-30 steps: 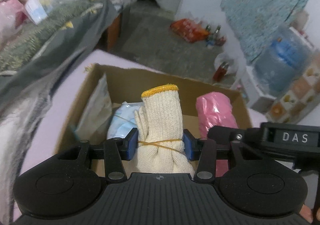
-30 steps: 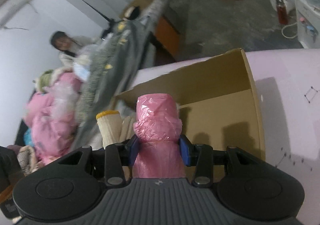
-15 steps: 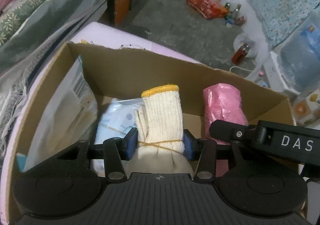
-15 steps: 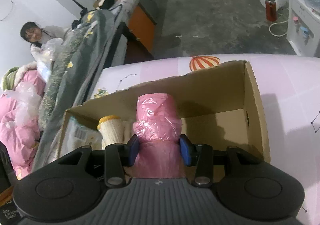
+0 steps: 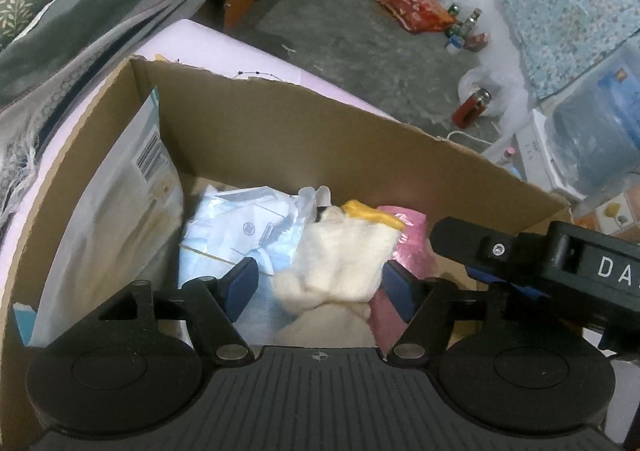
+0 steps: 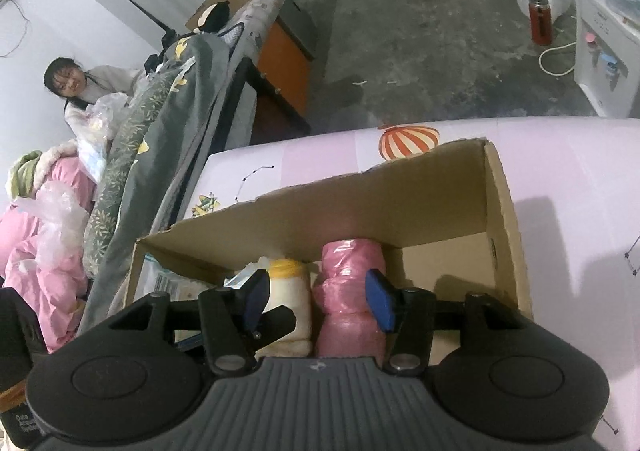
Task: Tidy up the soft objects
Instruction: 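Open both grippers to drop the glove bundle and pink roll in the box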
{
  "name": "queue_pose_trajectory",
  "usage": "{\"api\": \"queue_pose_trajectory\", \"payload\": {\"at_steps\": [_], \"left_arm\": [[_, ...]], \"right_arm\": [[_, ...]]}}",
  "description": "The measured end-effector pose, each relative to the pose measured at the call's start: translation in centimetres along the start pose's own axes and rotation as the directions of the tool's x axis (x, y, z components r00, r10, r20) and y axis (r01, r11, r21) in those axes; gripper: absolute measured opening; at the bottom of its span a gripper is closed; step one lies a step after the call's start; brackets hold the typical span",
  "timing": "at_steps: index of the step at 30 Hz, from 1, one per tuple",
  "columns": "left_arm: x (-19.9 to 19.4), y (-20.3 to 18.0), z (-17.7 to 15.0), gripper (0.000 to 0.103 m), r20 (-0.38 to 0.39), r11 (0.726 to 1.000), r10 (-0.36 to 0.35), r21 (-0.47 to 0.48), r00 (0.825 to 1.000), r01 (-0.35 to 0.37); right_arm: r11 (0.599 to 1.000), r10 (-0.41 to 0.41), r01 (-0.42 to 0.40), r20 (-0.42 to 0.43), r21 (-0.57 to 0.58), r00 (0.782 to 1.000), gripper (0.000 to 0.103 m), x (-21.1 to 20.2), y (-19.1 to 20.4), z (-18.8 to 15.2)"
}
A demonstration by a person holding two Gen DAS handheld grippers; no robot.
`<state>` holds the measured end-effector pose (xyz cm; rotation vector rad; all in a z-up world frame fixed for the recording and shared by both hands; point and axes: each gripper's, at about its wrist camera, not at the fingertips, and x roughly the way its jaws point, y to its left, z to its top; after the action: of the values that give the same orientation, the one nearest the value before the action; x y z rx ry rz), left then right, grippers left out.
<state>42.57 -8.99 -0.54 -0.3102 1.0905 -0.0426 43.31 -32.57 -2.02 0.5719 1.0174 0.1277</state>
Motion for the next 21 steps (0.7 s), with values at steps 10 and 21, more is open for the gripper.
{"api": "queue_pose_trajectory", "payload": {"at_steps": [10, 21], "left_arm": [[-2.4, -0.4, -0.6, 0.069, 0.053, 1.0, 0.004, 0.001, 0.999, -0.004], [-11.8, -1.4, -4.7, 0.081, 0.17, 0.997, -0.061, 0.052, 0.983, 0.053]], "right_arm": [[0.999, 0.048, -0.049, 0.028, 0.007, 0.998, 0.048, -2.4, 0.6, -0.7], [0.981, 0.191, -0.185, 0.129, -0.055, 0.973, 0.064, -13.8, 2.0, -5.2]]}}
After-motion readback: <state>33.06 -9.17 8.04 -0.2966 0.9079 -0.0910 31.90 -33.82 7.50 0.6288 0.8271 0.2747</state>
